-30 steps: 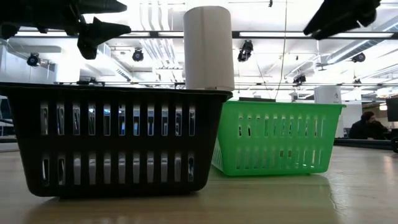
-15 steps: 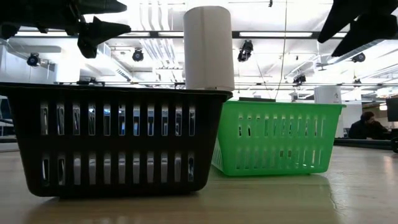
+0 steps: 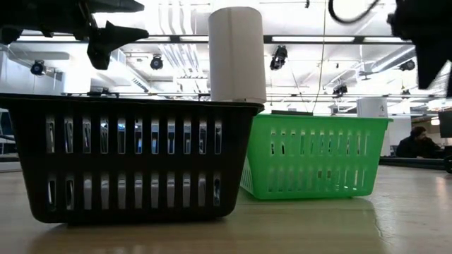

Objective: Pick & Place Office items
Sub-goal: Put the right dark blue digital clock into the black bin

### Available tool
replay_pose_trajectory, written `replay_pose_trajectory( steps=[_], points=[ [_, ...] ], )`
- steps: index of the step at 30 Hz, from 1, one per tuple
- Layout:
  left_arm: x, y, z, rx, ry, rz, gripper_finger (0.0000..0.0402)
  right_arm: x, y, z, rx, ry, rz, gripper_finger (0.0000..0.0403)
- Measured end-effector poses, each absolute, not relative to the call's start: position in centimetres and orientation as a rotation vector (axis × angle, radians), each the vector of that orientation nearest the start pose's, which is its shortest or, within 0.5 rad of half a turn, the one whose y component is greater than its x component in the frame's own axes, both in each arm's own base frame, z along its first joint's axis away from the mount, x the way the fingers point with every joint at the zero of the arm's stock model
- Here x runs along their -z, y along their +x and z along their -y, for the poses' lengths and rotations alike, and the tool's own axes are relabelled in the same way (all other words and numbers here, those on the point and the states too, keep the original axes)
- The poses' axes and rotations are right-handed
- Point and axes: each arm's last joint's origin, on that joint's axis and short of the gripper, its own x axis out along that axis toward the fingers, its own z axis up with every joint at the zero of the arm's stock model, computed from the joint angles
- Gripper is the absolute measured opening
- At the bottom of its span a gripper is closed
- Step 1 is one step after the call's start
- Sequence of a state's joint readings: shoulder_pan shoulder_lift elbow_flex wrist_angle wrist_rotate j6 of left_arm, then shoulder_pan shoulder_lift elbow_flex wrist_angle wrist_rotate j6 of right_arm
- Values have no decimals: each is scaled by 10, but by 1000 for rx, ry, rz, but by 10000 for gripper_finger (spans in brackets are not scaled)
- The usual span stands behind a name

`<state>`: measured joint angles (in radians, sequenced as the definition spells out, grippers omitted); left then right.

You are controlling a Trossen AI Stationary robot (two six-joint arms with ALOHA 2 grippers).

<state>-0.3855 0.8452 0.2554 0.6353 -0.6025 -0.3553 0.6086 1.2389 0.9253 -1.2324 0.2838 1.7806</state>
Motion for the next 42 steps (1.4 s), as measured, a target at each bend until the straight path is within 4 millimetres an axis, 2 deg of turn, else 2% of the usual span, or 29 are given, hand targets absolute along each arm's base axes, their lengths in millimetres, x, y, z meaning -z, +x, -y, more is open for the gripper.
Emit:
replay_pose_trajectory(
  steps=[16,26,33,42],
  points=[
    [-218,167,50,-197,-395,72,227,-200,174,-120,1039,732,-1407,329],
    [-218,167,51,-189,-395,70,227,-189,165,-114,1046,729,-1413,327],
    [-218,167,51,-170,-395,67,227,-163,162,-111,955,812,-1372,327],
    [-218,167,51,-166,-395,66,227,-138,150,-105,970,851,-1399,327]
  ],
)
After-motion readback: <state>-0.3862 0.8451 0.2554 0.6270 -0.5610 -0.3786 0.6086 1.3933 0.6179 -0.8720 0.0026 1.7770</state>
